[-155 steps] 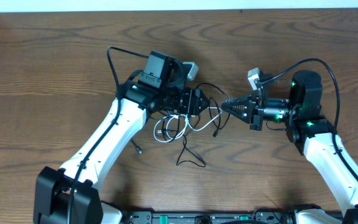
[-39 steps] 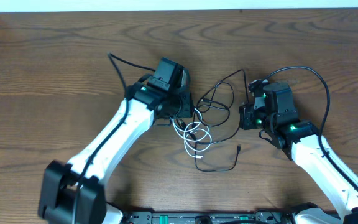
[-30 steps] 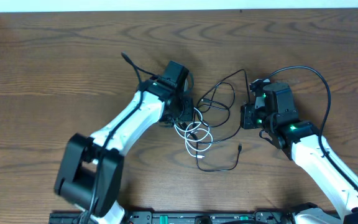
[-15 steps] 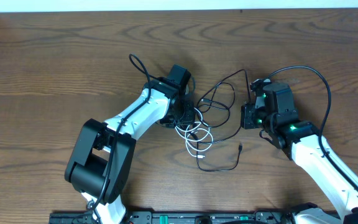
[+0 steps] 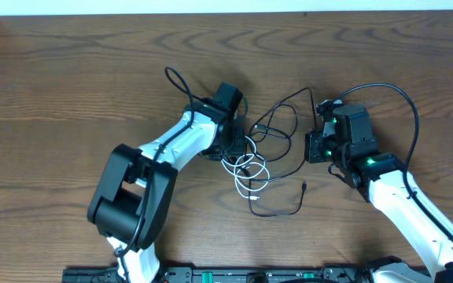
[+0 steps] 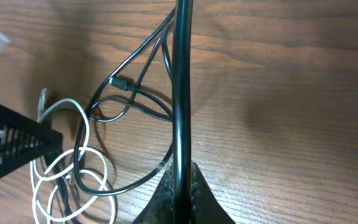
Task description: Untangle cables
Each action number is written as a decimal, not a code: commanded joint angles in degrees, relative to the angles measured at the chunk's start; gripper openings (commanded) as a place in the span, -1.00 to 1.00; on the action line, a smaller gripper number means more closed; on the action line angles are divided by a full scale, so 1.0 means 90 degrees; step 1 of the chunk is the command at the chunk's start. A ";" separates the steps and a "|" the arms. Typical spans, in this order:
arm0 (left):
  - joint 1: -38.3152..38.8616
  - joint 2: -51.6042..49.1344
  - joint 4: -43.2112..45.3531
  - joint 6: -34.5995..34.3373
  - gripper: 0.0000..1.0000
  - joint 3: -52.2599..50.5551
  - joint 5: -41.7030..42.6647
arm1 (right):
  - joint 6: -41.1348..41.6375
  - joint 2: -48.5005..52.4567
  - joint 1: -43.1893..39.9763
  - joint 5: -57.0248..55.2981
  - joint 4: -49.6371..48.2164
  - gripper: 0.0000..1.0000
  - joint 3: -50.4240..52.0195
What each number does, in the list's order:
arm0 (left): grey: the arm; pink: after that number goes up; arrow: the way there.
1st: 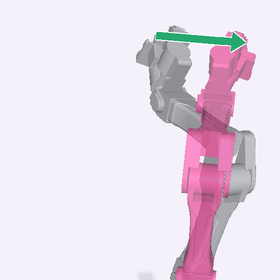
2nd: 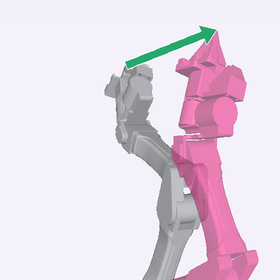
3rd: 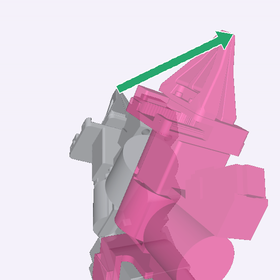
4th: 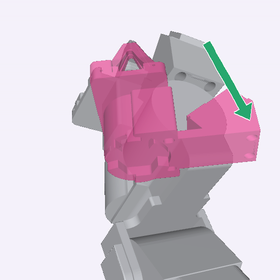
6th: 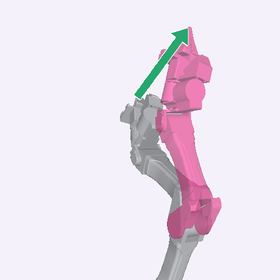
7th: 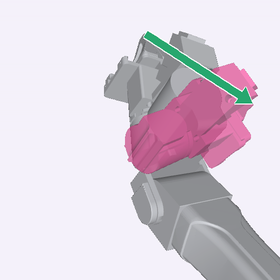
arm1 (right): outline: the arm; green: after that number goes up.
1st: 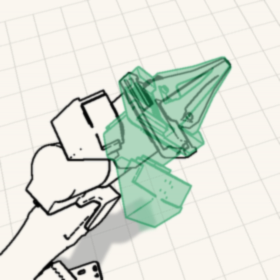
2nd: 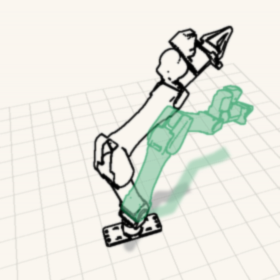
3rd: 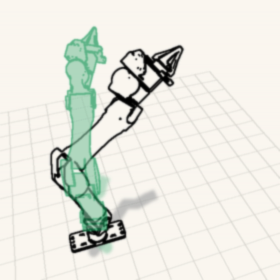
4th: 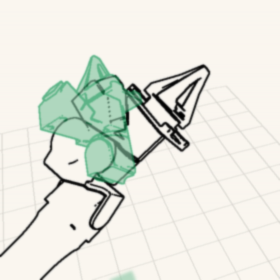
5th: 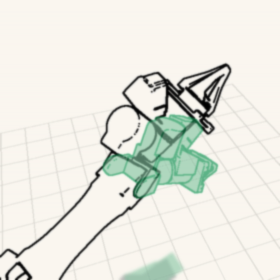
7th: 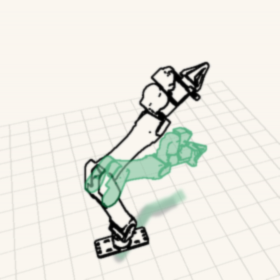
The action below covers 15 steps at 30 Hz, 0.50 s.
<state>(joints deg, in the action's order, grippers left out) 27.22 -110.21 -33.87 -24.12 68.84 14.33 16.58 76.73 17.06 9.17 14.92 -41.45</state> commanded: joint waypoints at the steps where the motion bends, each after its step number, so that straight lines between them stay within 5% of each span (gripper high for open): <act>1: 0.0022 -0.0233 0.0036 0.0061 -0.17 -0.0056 -0.0005 | 0.0085 -0.0049 -0.0022 -0.0049 -0.0017 -0.98 -0.0022; 7: 0.0019 -0.0551 -0.0119 0.0063 -0.17 -0.0056 -0.0313 | -0.0262 -0.0049 -0.0066 -0.0282 -0.0012 -0.98 -0.0022; 15: 0.0019 -0.0602 -0.0738 0.0061 -0.17 -0.0056 -0.1348 | -0.0712 -0.0049 -0.1205 -0.2943 -0.0012 -0.97 -0.0024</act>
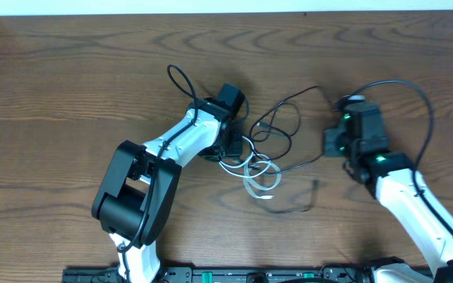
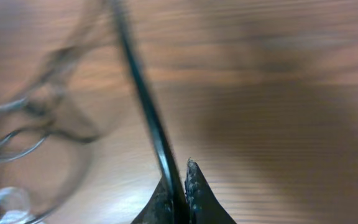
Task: Untangle cables
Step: 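Drag the black cable rightward off the table with the right gripper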
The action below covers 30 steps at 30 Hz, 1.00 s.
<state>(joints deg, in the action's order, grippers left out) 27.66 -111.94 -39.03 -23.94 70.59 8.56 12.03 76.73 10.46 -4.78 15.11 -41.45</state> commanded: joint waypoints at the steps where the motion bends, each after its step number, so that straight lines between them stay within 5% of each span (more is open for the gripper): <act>1: -0.0029 -0.0410 -0.0199 0.0044 -0.17 -0.0250 -0.0746 | -0.0204 -0.0049 -0.0770 -0.1486 -0.0063 -0.95 -0.0024; 9: -0.0053 -0.0410 -0.0221 0.0044 -0.17 -0.0248 -0.0750 | -0.0073 -0.0049 -0.2982 -0.1484 -0.0070 -0.98 -0.0022; 17: -0.0267 -0.0410 -0.0520 0.0036 -0.17 -0.0250 -0.1178 | 0.1404 -0.0049 -0.5030 -0.1377 -0.0010 -0.98 -0.0022; 30: -0.1020 -0.0410 -0.0559 -0.0061 -0.18 -0.0250 -0.1112 | 0.2455 -0.0049 -0.6822 -0.0634 -0.0129 -0.98 -0.0022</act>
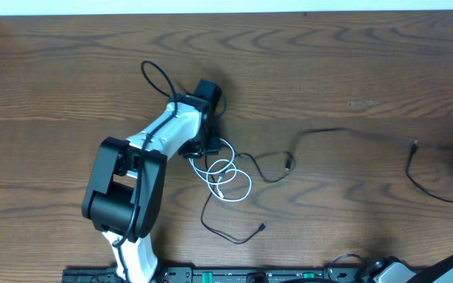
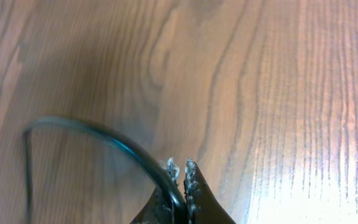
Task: Untangle cables
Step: 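Drag the black cable rightward off the table with the right gripper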
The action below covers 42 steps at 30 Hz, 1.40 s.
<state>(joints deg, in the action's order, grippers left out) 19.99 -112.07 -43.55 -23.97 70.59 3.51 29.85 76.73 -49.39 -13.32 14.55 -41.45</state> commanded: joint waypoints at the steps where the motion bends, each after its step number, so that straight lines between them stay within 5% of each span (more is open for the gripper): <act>1: -0.0180 -0.0396 -0.0056 -0.0080 -0.18 -0.0250 -0.0495 | 0.0491 -0.0049 -0.0199 0.0413 -0.0107 -0.98 -0.0022; 12: 0.0039 -0.0396 0.0782 0.0491 -0.18 -0.0248 0.1872 | -0.0571 -0.0049 0.0102 0.2637 -0.2382 -0.98 -0.0024; 22: 0.0437 -0.0396 0.0894 0.0648 -0.18 -0.0248 0.2028 | -0.0772 -0.0051 0.0206 0.3407 -0.4680 -0.98 -0.0024; 26: 0.0588 -0.0396 0.0998 0.0663 -0.28 -0.0248 0.2064 | -0.0777 -0.0049 0.0206 0.3473 -0.4172 -0.92 -0.0024; 28: 0.0641 -0.0396 0.1047 0.0663 -0.31 -0.0248 0.2064 | -0.0777 -0.0041 0.0209 0.3485 -0.3563 -0.35 -0.0024; 31: 0.0661 -0.0396 0.1064 0.0661 -0.31 -0.0248 0.2062 | -0.0806 -0.0010 0.0253 0.3823 -0.2652 0.22 -0.0022; 42: 0.0663 -0.0396 0.1061 0.0661 -0.31 -0.0248 0.2064 | -0.1154 0.0204 0.1518 0.4279 -0.1479 0.06 -0.0022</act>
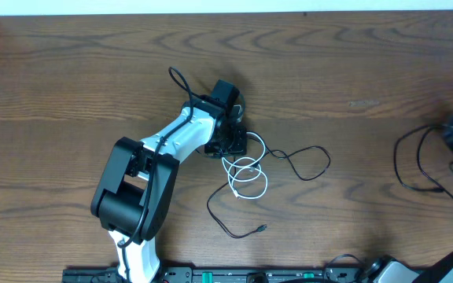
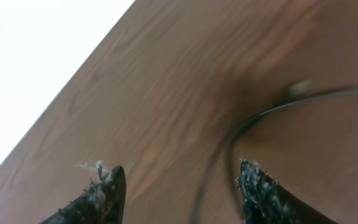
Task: Untangle cables
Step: 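Drag the black cable rightward off the table with the right gripper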
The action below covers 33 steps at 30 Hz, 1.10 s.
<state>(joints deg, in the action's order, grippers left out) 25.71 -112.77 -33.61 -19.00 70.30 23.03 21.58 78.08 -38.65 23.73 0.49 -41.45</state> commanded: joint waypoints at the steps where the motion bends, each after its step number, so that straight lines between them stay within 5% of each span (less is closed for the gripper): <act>1: 0.0027 -0.0318 -0.0044 0.0109 -0.31 -0.0216 -0.0104 | -0.0330 0.0053 0.0474 0.0138 0.0177 0.02 -0.0022; 4: 0.0027 -0.0318 -0.0034 0.0107 -0.38 -0.0216 -0.0102 | -0.0498 0.0073 0.0928 -0.0102 0.0595 -0.05 -0.0022; 6: 0.0027 -0.0296 -0.0015 0.0112 -0.80 -0.0192 -0.0102 | -0.0697 0.0090 0.1222 -0.0141 0.0845 -0.04 -0.0017; 7: 0.0019 -0.0267 -0.0012 0.0114 -0.85 -0.0160 -0.0104 | -0.0857 0.0095 0.1404 -0.0138 0.0967 -0.03 -0.0017; 23: -0.0073 0.0673 -0.0284 0.0272 -0.85 0.0131 -0.0129 | -0.0272 0.0107 0.4243 0.0012 0.2744 0.03 -0.0010; 33: -0.0075 0.0828 -0.0449 0.0279 -0.85 0.0134 -0.0129 | -0.0211 0.0430 0.5083 -0.1309 0.2759 -0.13 0.0000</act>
<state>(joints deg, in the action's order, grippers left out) 25.34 -107.13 -37.26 -17.69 70.50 22.35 18.79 80.14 6.17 16.21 25.45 -41.45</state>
